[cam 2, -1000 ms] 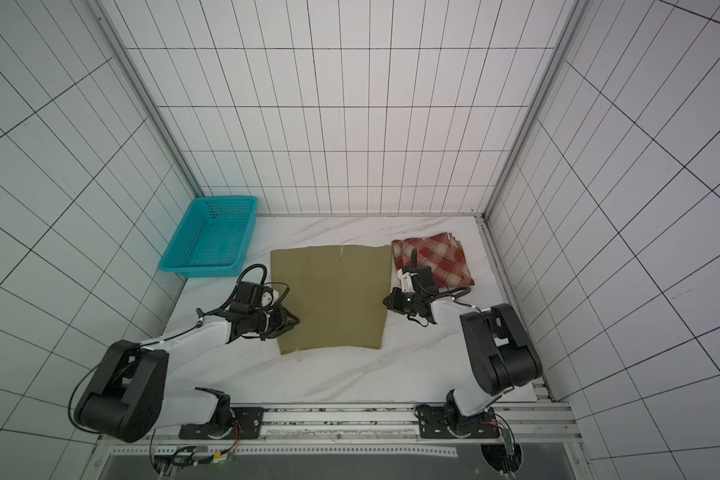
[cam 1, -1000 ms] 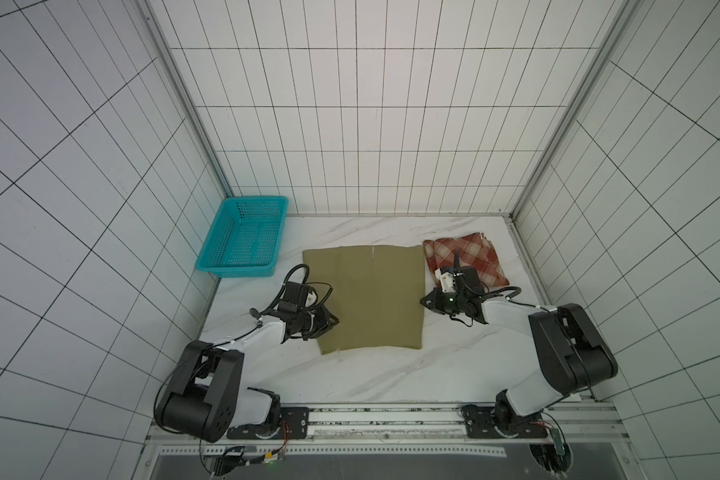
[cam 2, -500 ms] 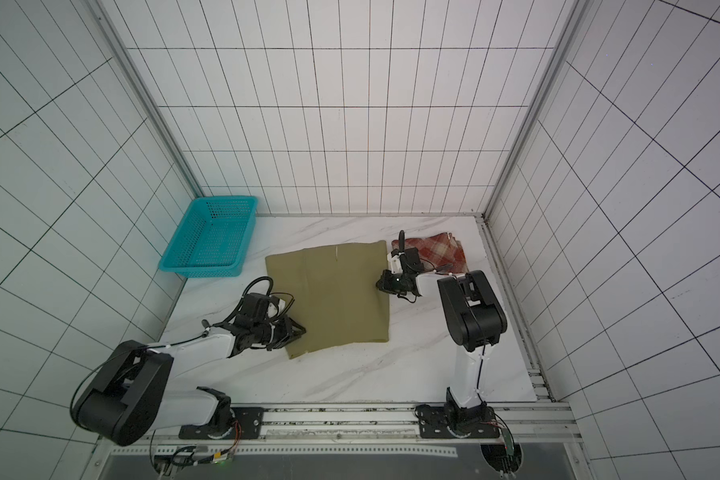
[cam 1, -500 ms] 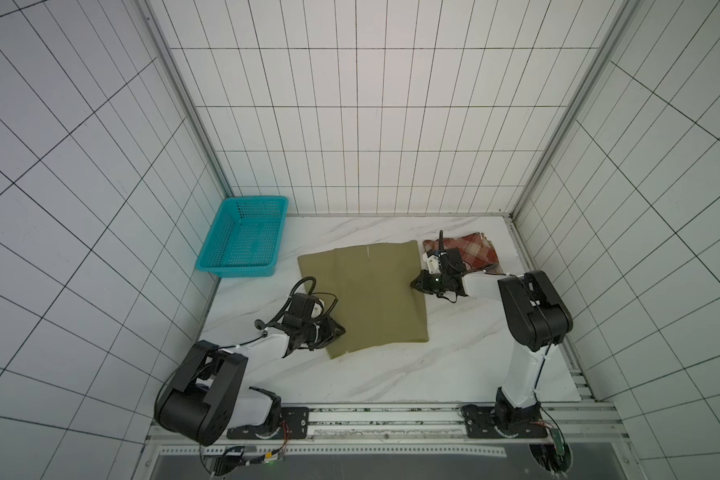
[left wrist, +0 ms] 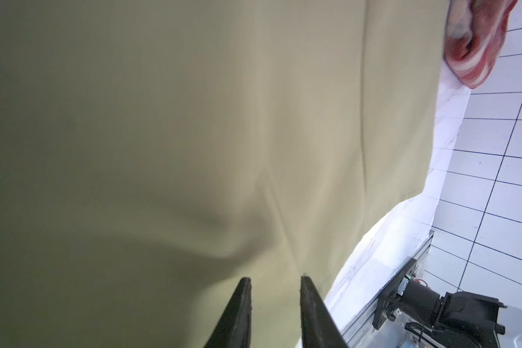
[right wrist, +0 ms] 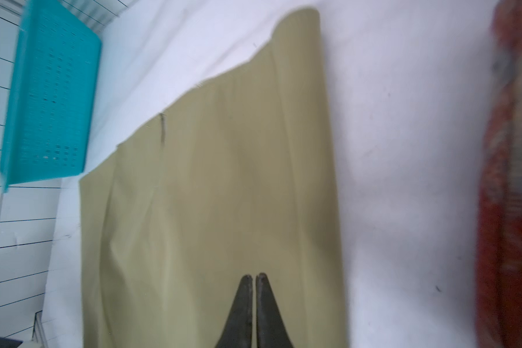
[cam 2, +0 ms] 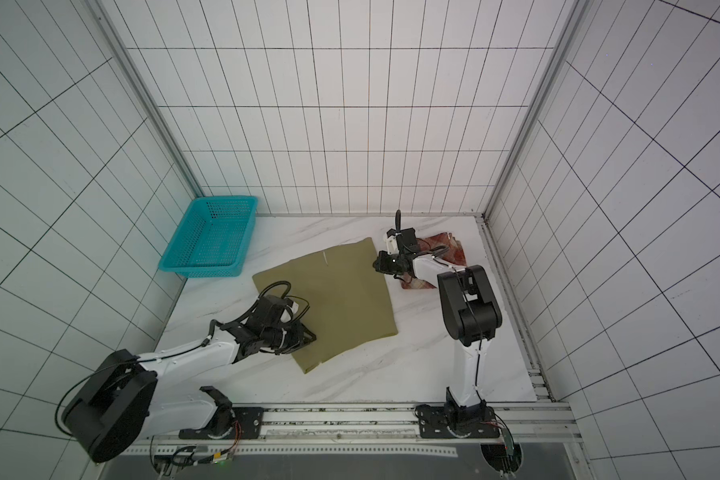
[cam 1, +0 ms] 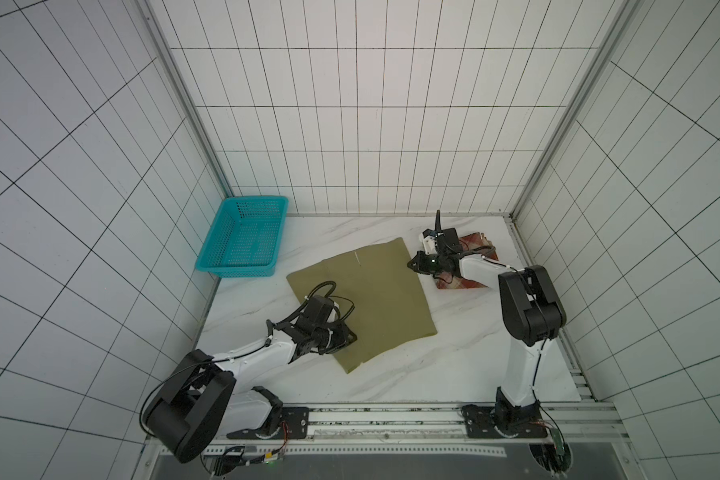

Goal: Fold and stack skirts
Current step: Rotate the skirt at the center of the table.

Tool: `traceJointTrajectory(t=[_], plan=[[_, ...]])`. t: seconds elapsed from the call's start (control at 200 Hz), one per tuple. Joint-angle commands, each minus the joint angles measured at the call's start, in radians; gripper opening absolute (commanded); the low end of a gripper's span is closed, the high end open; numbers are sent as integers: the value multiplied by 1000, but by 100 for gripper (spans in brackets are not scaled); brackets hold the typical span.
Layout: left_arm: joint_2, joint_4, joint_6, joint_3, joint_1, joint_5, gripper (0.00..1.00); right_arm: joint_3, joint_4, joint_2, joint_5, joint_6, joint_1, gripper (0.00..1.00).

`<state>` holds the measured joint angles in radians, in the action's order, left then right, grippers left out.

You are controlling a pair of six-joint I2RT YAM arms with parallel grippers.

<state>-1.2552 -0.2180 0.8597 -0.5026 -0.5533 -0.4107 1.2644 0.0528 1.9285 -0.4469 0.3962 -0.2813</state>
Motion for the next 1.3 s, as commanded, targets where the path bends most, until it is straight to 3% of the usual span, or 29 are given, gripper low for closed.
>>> traceJointTrajectory(t=[0.0,0.23,0.64,0.944,1.179,1.299], plan=[[26,-103,-90,-109,15,61,29,-31,1,-156,-16,2,-13,9],[-50,-78,-128,-147,116,31,29,-213,-84,-264,-28,53,-49,11],[-125,-19,-134,-47,128,4,28,-229,-189,-66,-58,102,-87,9],[-118,81,-37,81,74,-7,28,-166,-209,107,-37,115,-97,7],[-99,203,95,133,-31,29,28,30,-172,258,-40,91,-101,6],[-86,230,122,119,-66,36,28,107,-111,259,-35,60,-100,6]])
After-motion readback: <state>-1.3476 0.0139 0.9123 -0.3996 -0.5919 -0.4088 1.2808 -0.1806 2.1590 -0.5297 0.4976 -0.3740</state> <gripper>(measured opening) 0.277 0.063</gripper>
